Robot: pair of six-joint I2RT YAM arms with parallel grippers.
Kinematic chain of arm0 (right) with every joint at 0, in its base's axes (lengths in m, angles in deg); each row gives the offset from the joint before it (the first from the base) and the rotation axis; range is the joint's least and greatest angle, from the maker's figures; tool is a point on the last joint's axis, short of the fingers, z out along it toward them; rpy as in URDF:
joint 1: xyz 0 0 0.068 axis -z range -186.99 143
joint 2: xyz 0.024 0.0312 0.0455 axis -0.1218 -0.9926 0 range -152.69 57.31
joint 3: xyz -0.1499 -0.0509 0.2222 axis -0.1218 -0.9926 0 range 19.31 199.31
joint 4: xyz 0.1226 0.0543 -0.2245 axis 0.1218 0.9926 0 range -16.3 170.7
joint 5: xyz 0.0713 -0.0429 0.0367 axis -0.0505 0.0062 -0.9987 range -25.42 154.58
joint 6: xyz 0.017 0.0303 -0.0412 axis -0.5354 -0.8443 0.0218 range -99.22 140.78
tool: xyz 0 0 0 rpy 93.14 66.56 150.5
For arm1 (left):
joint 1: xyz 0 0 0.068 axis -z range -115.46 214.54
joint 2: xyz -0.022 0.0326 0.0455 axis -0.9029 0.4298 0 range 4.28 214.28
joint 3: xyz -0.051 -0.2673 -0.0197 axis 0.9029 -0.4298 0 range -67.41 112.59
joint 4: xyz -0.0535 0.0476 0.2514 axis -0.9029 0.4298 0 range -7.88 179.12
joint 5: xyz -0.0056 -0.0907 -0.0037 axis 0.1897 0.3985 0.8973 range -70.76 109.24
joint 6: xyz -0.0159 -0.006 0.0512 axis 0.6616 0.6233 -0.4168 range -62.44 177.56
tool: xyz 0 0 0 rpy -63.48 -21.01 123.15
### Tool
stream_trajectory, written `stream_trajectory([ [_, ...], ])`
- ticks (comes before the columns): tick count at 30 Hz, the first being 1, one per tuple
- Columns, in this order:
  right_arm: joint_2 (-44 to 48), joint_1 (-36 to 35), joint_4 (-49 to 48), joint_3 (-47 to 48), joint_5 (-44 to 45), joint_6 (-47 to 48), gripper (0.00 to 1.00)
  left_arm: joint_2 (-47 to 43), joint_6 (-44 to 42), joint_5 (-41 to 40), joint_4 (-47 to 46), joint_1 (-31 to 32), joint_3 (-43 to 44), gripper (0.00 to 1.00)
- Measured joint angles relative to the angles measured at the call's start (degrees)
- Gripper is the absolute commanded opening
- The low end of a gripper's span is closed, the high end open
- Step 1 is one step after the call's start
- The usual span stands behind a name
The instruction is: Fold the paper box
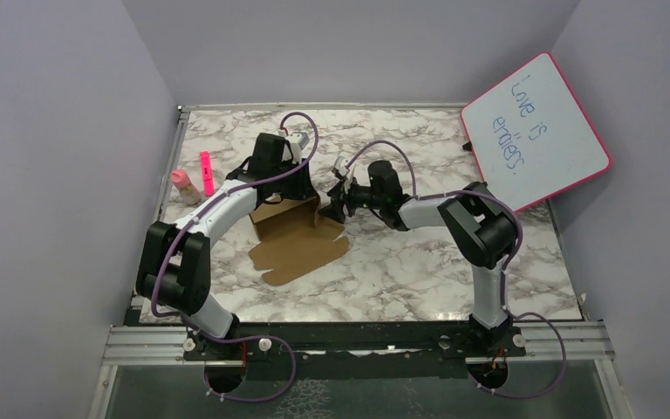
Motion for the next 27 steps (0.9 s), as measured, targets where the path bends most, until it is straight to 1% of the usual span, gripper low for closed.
stream_trajectory([
  [9, -3.02, -0.11, -2.27, 1.77, -0.52, -2.08, 0.67, 0.24, 0.02, 0.44, 0.02, 0.0, 0.2, 0.32],
  [16, -4.87, -0.11, -3.45, 3.61, -0.79, -3.19, 0.66, 0.28, 0.02, 0.55, 0.0, 0.0, 0.2, 0.32],
  [24, -7.02, -0.48, -3.65, 5.9, -1.18, -3.67, 0.59, 0.61, 0.04, 0.94, -0.02, 0.0, 0.31, 0.32],
  [27, -7.5, -0.55, -3.58, 6.45, -1.16, -3.82, 0.56, 0.7, 0.07, 1.11, -0.02, 0.0, 0.5, 0.34],
])
